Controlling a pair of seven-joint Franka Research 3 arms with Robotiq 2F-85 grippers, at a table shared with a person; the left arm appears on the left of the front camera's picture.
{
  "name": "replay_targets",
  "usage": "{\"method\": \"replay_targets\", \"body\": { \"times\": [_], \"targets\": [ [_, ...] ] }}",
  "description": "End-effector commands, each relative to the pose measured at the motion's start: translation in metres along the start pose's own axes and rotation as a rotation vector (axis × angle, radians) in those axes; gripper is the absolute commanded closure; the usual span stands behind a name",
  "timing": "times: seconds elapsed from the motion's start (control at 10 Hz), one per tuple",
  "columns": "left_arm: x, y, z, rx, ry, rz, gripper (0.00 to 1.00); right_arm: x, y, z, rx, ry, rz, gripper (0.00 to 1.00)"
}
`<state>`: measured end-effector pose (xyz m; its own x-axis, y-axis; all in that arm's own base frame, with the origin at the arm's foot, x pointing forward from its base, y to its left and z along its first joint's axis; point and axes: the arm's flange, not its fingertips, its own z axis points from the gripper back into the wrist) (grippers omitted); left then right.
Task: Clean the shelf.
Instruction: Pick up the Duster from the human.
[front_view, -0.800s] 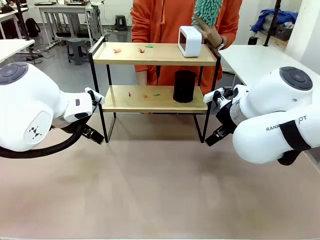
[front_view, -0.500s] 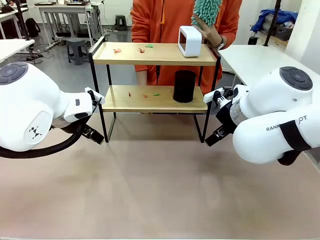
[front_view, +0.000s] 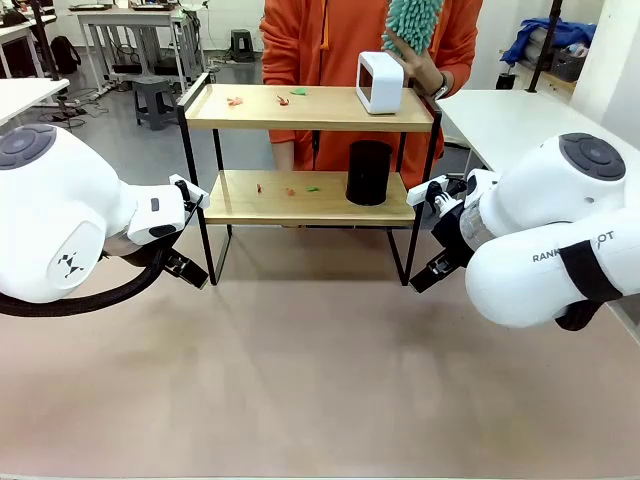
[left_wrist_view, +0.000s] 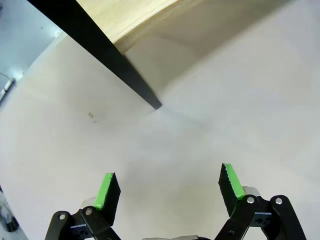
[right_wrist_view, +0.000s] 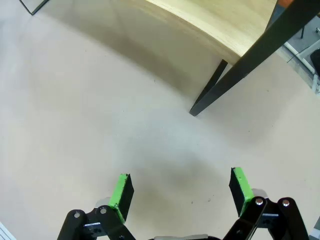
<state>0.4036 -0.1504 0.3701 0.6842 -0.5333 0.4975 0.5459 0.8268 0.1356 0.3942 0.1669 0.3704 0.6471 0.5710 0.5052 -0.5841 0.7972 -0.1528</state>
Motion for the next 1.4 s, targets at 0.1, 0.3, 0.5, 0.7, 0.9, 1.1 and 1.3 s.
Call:
{"method": "replay_targets", "body": {
  "times": [0.1,0.3,0.5,0.7,0.9,1.1,1.3],
  "targets": [
    [0.0,0.0,0.0,0.0,0.0,-0.001,0.0,0.0,0.0,0.0,0.0,0.0,-0.001,0.0],
    [0.0,0.0,0.0,0.0,0.0,0.0,0.0,0.0,0.0,0.0,0.0,0.0,0.0,0.0],
    [-0.009,-0.012,0.058,-0.405,0.153,-0.099,0.0,-0.018,-0.009,0.049,0.272,0.194,0.03,0.0],
    [-0.043,0.004,0.12,-0.644,0.09,-0.118,0.0,-0.055,-0.057,0.109,0.51,0.152,-0.267,0.0],
    [-0.108,0.065,0.165,-0.699,-0.145,0.053,0.0,-0.123,-0.127,0.168,0.946,-0.195,-0.421,0.0],
    [-0.183,0.144,0.18,-0.816,-0.402,0.351,0.0,-0.199,-0.179,0.193,1.12,-0.48,-0.597,0.0],
    [-0.252,0.191,0.155,-0.931,-0.693,0.635,0.0,-0.271,-0.212,0.178,1.128,-0.67,-0.838,0.0]
  ]
}}
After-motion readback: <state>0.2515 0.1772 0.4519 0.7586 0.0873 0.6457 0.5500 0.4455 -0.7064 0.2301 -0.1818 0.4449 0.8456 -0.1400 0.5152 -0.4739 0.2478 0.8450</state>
